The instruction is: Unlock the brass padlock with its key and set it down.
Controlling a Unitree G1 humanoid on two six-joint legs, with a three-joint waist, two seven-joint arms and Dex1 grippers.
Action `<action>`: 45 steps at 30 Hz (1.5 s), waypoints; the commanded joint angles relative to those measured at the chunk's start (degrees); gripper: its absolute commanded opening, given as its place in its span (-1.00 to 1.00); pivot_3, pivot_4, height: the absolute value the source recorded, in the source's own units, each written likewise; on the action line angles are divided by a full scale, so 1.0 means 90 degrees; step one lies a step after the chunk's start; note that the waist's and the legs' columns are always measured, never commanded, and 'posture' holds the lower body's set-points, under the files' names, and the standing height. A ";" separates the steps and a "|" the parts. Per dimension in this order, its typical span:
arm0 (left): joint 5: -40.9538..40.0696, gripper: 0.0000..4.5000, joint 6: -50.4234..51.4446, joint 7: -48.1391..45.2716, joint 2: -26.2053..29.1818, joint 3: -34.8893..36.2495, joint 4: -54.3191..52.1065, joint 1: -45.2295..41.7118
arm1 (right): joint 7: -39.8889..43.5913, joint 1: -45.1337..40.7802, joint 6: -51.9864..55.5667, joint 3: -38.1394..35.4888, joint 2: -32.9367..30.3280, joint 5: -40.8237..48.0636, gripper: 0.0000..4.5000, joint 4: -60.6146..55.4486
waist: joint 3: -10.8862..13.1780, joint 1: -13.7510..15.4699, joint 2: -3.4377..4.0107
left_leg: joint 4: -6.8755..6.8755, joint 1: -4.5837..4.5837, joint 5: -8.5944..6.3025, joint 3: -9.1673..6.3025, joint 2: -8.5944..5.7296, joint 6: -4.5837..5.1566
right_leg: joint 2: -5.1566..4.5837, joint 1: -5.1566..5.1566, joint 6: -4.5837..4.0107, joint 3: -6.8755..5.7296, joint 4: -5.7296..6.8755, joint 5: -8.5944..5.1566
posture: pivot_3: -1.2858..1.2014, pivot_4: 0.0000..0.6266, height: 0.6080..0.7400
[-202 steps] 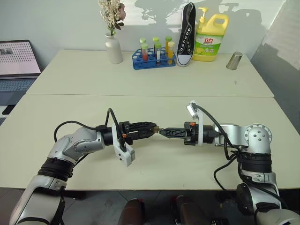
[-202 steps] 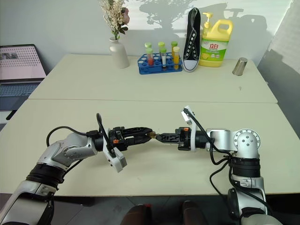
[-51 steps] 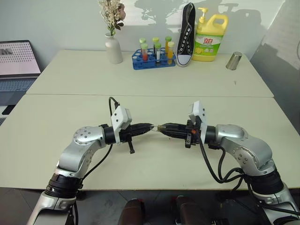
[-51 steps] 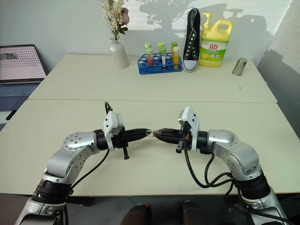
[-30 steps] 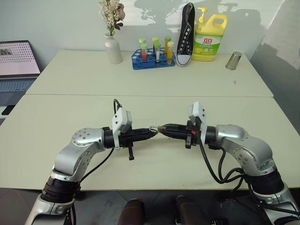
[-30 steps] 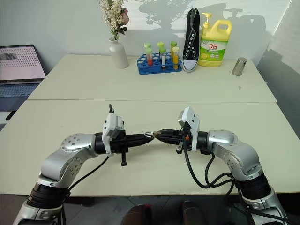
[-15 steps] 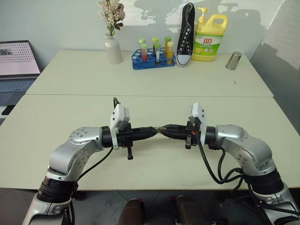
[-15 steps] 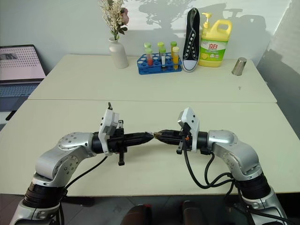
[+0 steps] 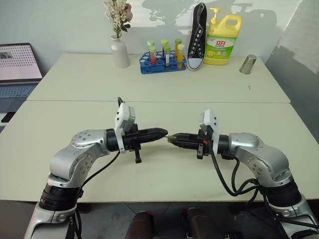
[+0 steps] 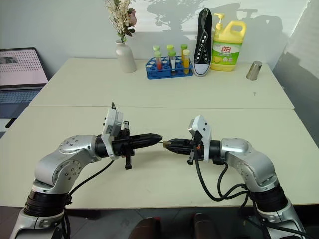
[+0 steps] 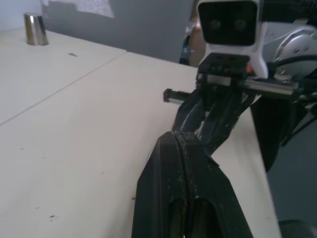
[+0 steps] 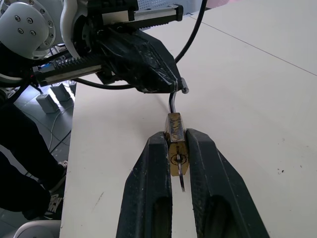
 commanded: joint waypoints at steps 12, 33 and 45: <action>0.2188 -0.17 -0.4732 -0.1956 0.1162 -0.0252 0.0883 0.0852 | -0.0522 0.0089 0.1376 -0.0290 0.0143 0.0529 -0.95 0.0151 | 0.0002 -0.0008 0.0003 | -0.0006 0.0001 0.0000 0.0010 0.0002 0.0000 | -0.0025 -0.0002 -0.0011 0.0004 -0.0004 -0.0002 | 0.03 -0.52 1.00; 0.2179 1.00 -0.4710 -0.1603 0.1000 -0.0464 0.0505 0.1173 | -0.1403 -0.0296 0.3021 -0.0070 0.0499 0.0253 -0.48 0.1658 | 0.0002 -0.0012 0.0004 | -0.0006 0.0001 0.0000 0.0006 0.0005 0.0001 | -0.0021 -0.0002 -0.0008 -0.0001 -0.0002 -0.0005 | 0.03 -0.52 1.00; 0.2170 1.00 -0.2900 -0.0775 0.0943 -0.0454 0.0176 0.1271 | -0.0483 0.0332 0.1279 0.0514 -0.1227 -0.0548 0.99 0.0302 | -0.0001 0.0021 -0.0001 | 0.0002 0.0002 0.0000 0.0004 -0.0007 0.0001 | -0.0022 0.0007 -0.0003 -0.0006 -0.0007 -0.0006 | 0.03 -0.52 1.00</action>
